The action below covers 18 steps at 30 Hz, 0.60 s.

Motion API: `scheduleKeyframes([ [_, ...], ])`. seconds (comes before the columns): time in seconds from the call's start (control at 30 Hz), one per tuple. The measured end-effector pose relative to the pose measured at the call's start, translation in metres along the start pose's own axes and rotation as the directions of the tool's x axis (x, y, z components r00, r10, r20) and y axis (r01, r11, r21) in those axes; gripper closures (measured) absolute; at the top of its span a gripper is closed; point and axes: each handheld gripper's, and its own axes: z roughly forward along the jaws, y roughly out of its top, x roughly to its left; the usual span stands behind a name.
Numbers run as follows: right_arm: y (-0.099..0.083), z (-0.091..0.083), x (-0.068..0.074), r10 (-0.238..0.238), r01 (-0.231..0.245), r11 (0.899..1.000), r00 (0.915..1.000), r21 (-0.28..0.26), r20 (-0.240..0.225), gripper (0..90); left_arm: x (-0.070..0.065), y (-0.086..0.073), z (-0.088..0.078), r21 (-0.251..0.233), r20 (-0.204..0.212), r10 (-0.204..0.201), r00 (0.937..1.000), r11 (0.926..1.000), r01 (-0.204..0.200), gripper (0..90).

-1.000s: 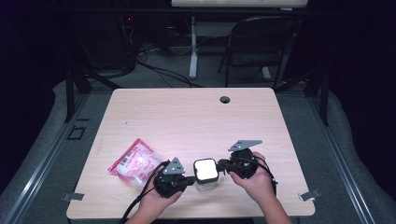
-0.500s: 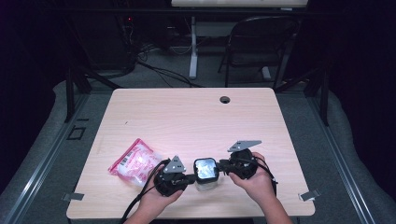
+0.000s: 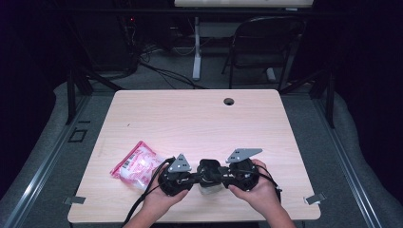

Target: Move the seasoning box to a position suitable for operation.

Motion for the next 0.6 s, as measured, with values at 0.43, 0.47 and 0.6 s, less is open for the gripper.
scheduleKeyframes([
  [0.43, -0.001, 0.000, 0.020, -0.077, 0.076, 0.997, 0.9959, 0.009, 0.047, 56.2, -0.002, 0.016, 0.000, -0.004, 0.004, 0.013, 0.9999, 0.9999, -0.013, 82.0],
  [0.47, -0.001, 0.001, 0.022, -0.081, 0.082, 0.997, 0.9948, 0.002, 0.061, 56.2, -0.002, 0.017, 0.000, -0.006, 0.002, 0.014, 0.9999, 0.9999, -0.014, 81.8],
  [0.6, -0.001, 0.005, 0.023, -0.101, 0.101, 0.995, 0.9908, 0.005, 0.090, 58.9, -0.001, 0.018, 0.003, -0.008, 0.000, 0.011, 0.9999, 0.9999, -0.011, 80.9],
])
